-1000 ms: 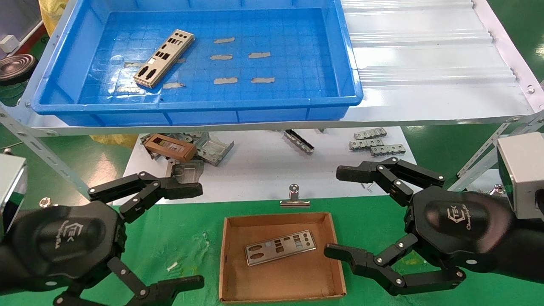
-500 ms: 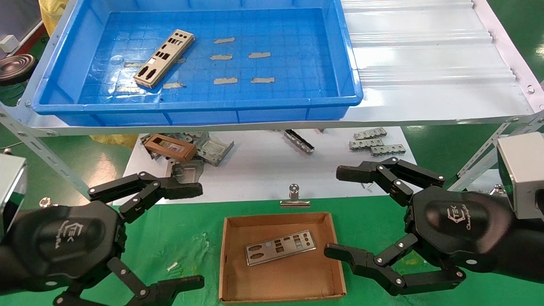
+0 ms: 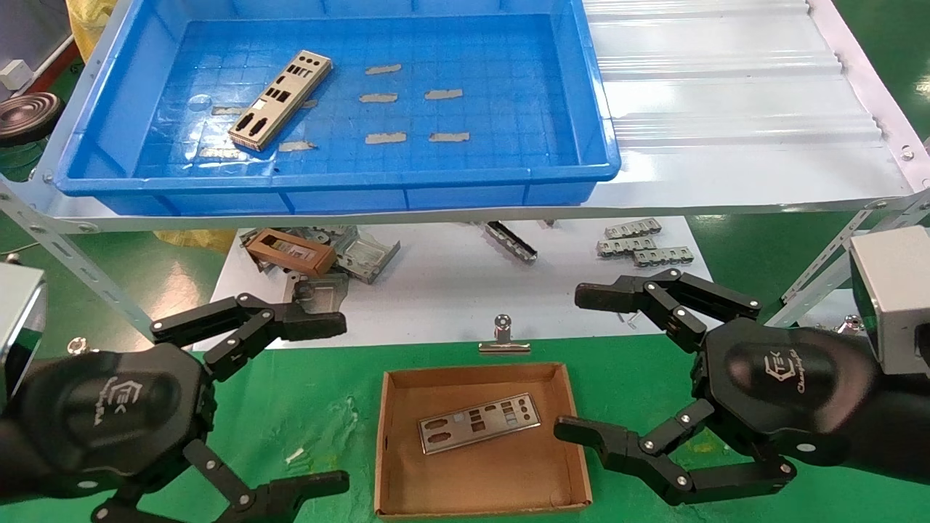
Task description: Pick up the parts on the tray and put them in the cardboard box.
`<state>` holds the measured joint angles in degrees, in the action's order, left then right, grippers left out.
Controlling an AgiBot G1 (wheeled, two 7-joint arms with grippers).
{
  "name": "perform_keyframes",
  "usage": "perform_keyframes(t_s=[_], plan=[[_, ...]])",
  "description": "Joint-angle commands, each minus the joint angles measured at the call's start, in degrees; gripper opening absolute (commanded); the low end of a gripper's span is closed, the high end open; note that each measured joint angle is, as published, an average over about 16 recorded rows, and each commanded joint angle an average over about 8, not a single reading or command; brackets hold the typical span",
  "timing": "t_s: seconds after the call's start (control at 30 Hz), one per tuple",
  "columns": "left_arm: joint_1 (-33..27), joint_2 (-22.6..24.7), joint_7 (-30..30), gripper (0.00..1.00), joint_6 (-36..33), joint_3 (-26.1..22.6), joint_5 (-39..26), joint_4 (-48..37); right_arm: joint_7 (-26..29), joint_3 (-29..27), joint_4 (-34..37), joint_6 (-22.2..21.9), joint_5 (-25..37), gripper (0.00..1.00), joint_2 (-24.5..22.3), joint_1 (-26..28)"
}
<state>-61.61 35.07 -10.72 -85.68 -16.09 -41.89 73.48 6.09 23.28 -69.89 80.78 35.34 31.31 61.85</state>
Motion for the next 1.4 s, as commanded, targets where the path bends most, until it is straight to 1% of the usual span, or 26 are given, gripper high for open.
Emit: perform_keyframes(t_s=[0.03, 1.4], plan=[[0.0, 0.0, 0.0, 1.0, 0.0, 0.0, 0.0, 0.0, 0.0, 0.0, 0.0, 0.0, 0.0, 1.0, 0.0, 0.0], [0.0, 0.0, 0.0, 1.0, 0.0, 0.0, 0.0, 0.0, 0.0, 0.0, 0.0, 0.0, 0.0, 1.0, 0.0, 0.0]])
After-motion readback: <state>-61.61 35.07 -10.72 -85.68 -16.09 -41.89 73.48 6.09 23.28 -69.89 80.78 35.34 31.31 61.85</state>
